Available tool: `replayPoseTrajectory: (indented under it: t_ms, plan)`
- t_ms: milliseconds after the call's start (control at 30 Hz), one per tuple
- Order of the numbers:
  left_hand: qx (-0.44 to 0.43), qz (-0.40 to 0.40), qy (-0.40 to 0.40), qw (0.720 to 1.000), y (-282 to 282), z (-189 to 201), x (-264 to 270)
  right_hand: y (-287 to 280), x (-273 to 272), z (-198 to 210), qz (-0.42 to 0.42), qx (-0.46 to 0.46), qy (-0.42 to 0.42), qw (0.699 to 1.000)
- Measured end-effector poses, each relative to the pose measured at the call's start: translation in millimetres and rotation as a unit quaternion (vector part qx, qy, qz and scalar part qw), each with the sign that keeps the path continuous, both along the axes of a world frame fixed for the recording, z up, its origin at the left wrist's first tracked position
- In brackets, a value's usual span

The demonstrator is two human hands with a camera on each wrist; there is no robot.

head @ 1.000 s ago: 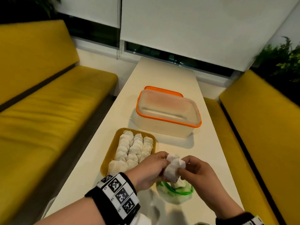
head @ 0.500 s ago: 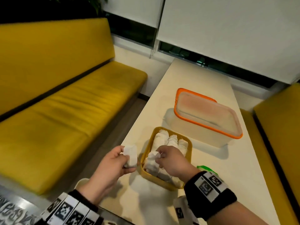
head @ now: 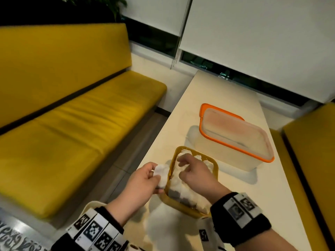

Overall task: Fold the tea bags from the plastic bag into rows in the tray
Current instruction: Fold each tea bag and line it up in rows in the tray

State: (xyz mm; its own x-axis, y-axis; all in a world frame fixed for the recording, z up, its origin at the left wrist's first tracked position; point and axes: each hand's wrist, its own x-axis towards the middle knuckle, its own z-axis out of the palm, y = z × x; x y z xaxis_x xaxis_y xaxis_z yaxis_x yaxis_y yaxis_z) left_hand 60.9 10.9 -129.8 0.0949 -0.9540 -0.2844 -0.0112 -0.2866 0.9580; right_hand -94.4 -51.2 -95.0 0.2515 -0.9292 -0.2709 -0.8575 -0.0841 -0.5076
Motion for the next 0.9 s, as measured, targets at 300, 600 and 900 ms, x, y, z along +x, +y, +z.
replayPoseTrajectory:
  t_ms: [300,600,900]
  plan:
    - [-0.037,-0.049,-0.124,0.99,-9,7,-16,2,-6,-12,0.03,-0.046,-0.073,0.996]
    - [-0.037,-0.002,-0.129,0.991,-3,5,-6,-22,-4,-80,-0.022,0.06,0.166,0.984]
    - [-0.04,-0.004,-0.145,0.989,-5,11,-15,-17,4,-75,-0.021,-0.01,0.244,0.97]
